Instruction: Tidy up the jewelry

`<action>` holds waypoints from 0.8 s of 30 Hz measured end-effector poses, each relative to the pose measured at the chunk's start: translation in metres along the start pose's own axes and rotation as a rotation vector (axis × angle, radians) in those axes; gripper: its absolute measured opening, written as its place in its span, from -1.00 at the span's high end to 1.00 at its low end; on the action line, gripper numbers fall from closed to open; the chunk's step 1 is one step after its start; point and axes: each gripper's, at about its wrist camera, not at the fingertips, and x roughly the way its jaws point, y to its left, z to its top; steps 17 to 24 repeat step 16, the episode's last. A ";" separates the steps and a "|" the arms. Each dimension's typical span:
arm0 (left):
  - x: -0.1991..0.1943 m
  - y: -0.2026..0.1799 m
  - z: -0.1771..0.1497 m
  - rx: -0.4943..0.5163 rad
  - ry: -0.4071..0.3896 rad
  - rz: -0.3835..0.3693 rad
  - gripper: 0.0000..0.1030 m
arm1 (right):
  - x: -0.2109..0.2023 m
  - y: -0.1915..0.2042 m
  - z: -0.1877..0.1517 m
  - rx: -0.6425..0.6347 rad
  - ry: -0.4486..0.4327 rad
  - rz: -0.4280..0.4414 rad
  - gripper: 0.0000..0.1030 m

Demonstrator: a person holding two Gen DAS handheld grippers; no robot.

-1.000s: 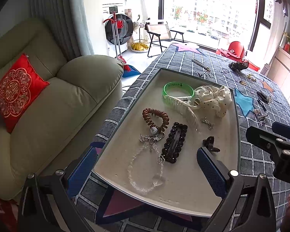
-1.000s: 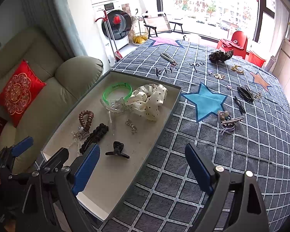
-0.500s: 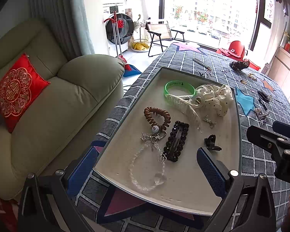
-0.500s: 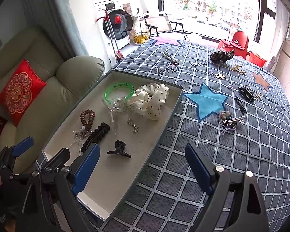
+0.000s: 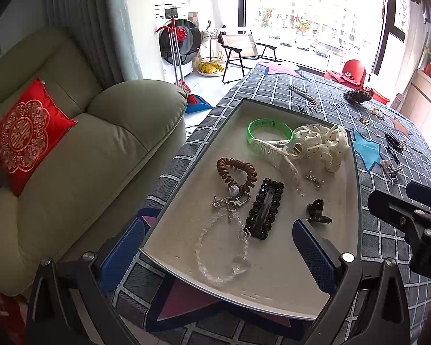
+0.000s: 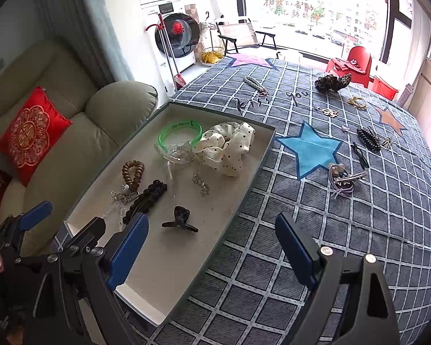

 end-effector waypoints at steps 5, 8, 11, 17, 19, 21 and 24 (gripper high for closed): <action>0.000 0.000 0.000 -0.001 0.000 0.002 -1.00 | 0.000 0.000 0.000 0.000 0.000 0.002 -0.77; 0.000 0.000 0.000 0.000 -0.002 -0.001 -1.00 | 0.000 0.000 -0.001 0.000 0.001 0.001 -0.77; -0.001 -0.001 0.000 0.010 -0.009 0.002 -1.00 | 0.000 0.000 -0.001 0.001 0.000 0.002 -0.77; -0.001 -0.001 0.000 0.008 -0.001 -0.003 -1.00 | 0.000 0.000 -0.001 0.000 0.000 0.003 -0.77; -0.001 -0.001 0.000 0.008 -0.001 -0.003 -1.00 | 0.000 0.000 -0.001 0.000 0.000 0.003 -0.77; -0.001 -0.001 0.000 0.008 -0.001 -0.003 -1.00 | 0.000 0.000 -0.001 0.000 0.000 0.003 -0.77; -0.001 -0.001 0.000 0.008 -0.001 -0.003 -1.00 | 0.000 0.000 -0.001 0.000 0.000 0.003 -0.77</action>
